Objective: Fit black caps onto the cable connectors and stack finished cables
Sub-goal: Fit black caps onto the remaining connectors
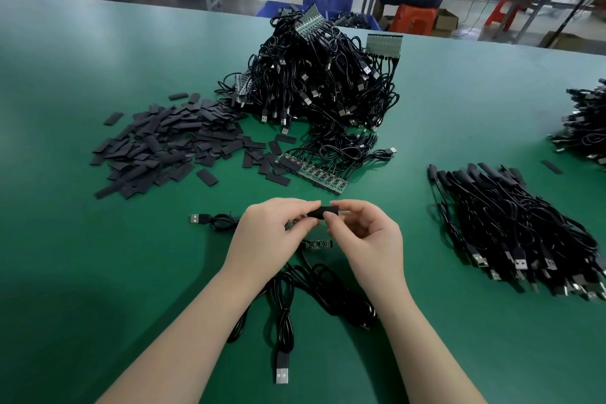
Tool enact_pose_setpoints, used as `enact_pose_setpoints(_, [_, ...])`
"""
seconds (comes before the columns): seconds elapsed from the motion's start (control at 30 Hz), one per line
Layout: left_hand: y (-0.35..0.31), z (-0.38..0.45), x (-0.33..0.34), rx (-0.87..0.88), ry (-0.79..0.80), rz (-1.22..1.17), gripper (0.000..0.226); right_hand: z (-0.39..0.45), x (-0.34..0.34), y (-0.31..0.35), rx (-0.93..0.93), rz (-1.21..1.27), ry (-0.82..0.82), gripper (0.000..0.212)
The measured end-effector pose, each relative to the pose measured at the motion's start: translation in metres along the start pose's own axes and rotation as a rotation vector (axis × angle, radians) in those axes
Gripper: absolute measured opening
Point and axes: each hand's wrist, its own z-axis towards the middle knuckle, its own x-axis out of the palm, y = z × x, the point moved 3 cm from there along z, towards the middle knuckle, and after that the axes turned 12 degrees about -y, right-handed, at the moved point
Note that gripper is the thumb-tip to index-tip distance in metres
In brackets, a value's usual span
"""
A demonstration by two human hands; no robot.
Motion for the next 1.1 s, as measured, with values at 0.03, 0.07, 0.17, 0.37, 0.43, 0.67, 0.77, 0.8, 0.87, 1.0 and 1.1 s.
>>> enact_pose_setpoints(0.03, [0.000, 0.000, 0.000, 0.000, -0.001, -0.001, 0.030, 0.000, 0.000, 0.000, 0.001, -0.001, 0.005, 0.015])
enact_pose_setpoints(0.07, [0.001, 0.001, 0.000, -0.001, -0.002, -0.002, 0.029, 0.000, 0.000, 0.000, 0.003, 0.000, 0.012, 0.015])
enact_pose_setpoints(0.17, [0.001, 0.001, 0.000, -0.003, -0.004, -0.005, 0.027, -0.001, 0.000, 0.002, 0.002, 0.020, 0.050, 0.020])
enact_pose_setpoints(0.37, [0.003, 0.002, 0.000, -0.090, 0.033, -0.131, 0.036, 0.002, -0.002, 0.003, 0.052, 0.096, 0.171, 0.035])
enact_pose_setpoints(0.43, [0.002, 0.003, 0.001, -0.085, 0.048, -0.141, 0.040, 0.001, -0.002, 0.004, 0.026, 0.089, 0.187, 0.036])
enact_pose_setpoints(0.67, [0.007, 0.002, 0.006, -0.017, 0.246, 0.064, 0.036, 0.008, -0.007, -0.003, 0.094, 0.075, -0.001, 0.017])
enact_pose_setpoints(0.77, [0.009, 0.001, 0.009, 0.145, 0.357, 0.324, 0.048, 0.014, -0.013, -0.008, 0.175, 0.144, -0.090, 0.012])
enact_pose_setpoints(0.8, [0.008, 0.001, 0.010, 0.198, 0.388, 0.388, 0.044, 0.015, -0.015, -0.009, 0.186, 0.159, -0.115, 0.009])
enact_pose_setpoints(0.87, [0.008, 0.001, 0.012, 0.254, 0.413, 0.440, 0.035, 0.016, -0.017, -0.010, 0.190, 0.159, -0.147, 0.008])
enact_pose_setpoints(1.0, [0.006, 0.001, 0.011, 0.255, 0.343, 0.423, 0.023, 0.014, -0.015, -0.011, 0.174, 0.113, -0.140, 0.007])
enact_pose_setpoints(1.1, [0.006, 0.002, 0.007, 0.180, 0.223, 0.337, 0.021, 0.011, -0.013, -0.009, 0.119, 0.071, -0.119, 0.008])
